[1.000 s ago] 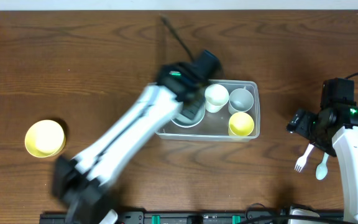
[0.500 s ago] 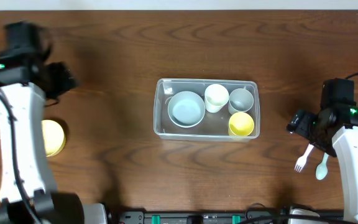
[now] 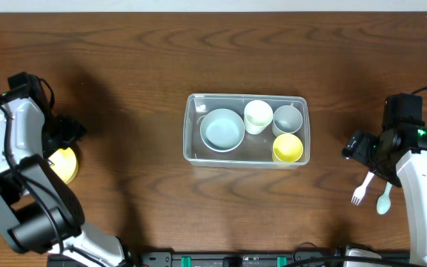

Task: Pack container
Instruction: 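Lower the left gripper and grasp the yellow bowl rim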

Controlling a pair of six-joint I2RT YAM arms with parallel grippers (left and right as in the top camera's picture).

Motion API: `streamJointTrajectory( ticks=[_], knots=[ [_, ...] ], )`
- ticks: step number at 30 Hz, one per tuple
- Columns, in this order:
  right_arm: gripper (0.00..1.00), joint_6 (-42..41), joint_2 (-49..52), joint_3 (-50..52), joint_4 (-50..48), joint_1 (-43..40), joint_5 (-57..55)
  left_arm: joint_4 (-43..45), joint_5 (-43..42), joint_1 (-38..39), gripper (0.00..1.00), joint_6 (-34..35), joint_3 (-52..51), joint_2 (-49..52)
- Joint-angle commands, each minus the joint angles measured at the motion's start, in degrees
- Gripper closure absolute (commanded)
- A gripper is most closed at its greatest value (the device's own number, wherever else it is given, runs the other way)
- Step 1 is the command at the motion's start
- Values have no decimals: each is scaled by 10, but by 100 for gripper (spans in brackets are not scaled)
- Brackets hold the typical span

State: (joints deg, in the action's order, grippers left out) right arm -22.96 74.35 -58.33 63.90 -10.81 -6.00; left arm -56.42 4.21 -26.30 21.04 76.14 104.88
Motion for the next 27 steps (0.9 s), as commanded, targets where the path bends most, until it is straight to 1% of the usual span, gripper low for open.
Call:
streamJointTrajectory(
  ticks=[1,9,15,16,18,22,23,27],
  knots=[
    [3,10,-1,1,2,-4,-2,3,-3,0,12,7,-2,23],
    [3,12,-1,1,2,-4,-2,7,-3,0,12,7,-2,69],
    [4,14,-1,1,3,-4,-2,11,-1,0,13,7,-2,82],
    [4,14,-1,1,4,-4,-2,11,-1,0,15,7,-2,82],
    [4,14,-1,1,4,-4,-2,11,-1,0,28,5,-2,82],
    [3,14,-1,1,4,-4,-2,10,-1,0,39,5,-2,82],
    [3,14,-1,1,4,-4,-2,10,-1,0,44,4,-2,82],
    [4,14,-1,1,4,-4,-2,9,-1,0,59,4,-2,82]
  ],
)
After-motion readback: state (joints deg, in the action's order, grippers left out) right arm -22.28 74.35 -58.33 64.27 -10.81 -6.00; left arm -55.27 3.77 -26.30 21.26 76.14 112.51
